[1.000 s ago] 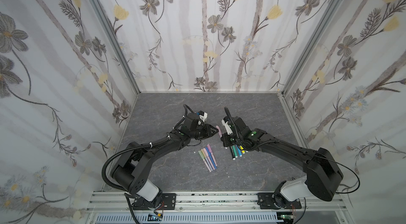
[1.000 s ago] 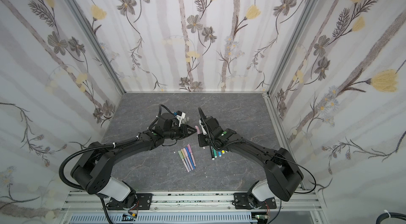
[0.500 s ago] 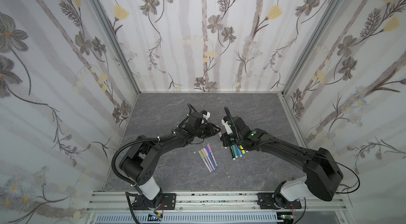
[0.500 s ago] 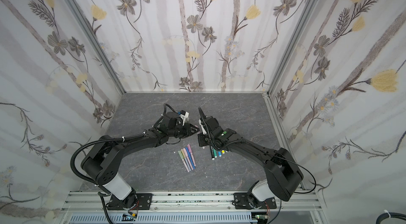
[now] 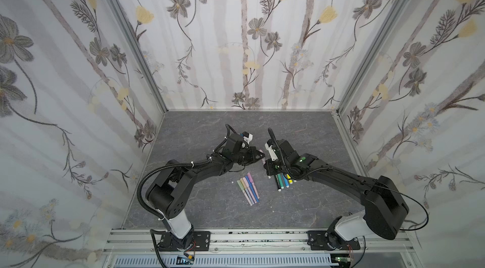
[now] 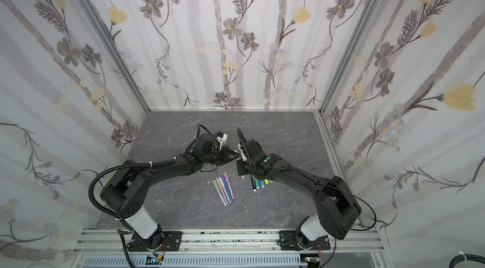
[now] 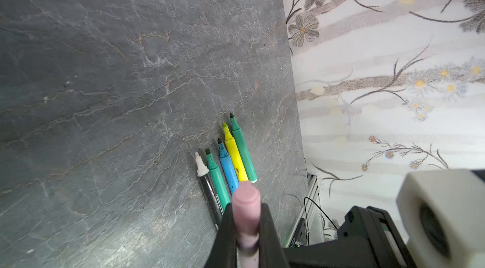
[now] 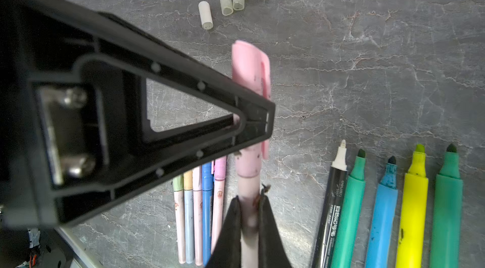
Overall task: Open the pen caps
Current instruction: 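Close the left gripper on the pink cap of the held pen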
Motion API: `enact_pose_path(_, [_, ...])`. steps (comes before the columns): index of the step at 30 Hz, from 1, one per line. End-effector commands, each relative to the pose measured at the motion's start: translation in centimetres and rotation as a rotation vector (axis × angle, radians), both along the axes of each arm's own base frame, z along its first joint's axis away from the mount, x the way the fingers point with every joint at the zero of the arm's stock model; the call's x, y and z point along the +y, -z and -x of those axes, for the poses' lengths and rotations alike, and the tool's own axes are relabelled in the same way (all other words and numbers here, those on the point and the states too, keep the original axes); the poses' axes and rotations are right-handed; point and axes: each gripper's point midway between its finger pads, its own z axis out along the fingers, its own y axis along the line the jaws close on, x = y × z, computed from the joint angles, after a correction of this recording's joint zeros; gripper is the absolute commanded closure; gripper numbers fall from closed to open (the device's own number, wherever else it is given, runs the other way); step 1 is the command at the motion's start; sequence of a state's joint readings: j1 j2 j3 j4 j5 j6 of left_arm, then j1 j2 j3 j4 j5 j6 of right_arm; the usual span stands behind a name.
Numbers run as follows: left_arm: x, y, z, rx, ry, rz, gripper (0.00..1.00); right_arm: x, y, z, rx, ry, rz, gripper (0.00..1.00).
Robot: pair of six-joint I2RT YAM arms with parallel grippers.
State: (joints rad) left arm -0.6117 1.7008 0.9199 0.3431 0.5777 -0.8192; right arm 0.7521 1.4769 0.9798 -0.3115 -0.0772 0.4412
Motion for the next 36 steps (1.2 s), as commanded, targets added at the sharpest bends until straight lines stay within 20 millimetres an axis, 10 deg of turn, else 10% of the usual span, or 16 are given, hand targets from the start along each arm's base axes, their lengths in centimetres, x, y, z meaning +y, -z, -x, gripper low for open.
enact_pose_path(1, [-0.1, -0.1, -0.3, -0.015, 0.0, 0.0, 1.0, 0.8, -0.5, -0.3, -0.019, -0.018, -0.039, 0.85])
enact_pose_path(25, [-0.5, -1.8, -0.4, -0.029, 0.008, 0.049, 1.0, 0.7, 1.0, 0.0, 0.015, -0.021, -0.024, 0.98])
enact_pose_path(36, [1.8, -3.4, -3.9, -0.071, -0.045, 0.024, 1.0, 0.3, 2.0, 2.3, 0.05, -0.049, -0.045, 1.0])
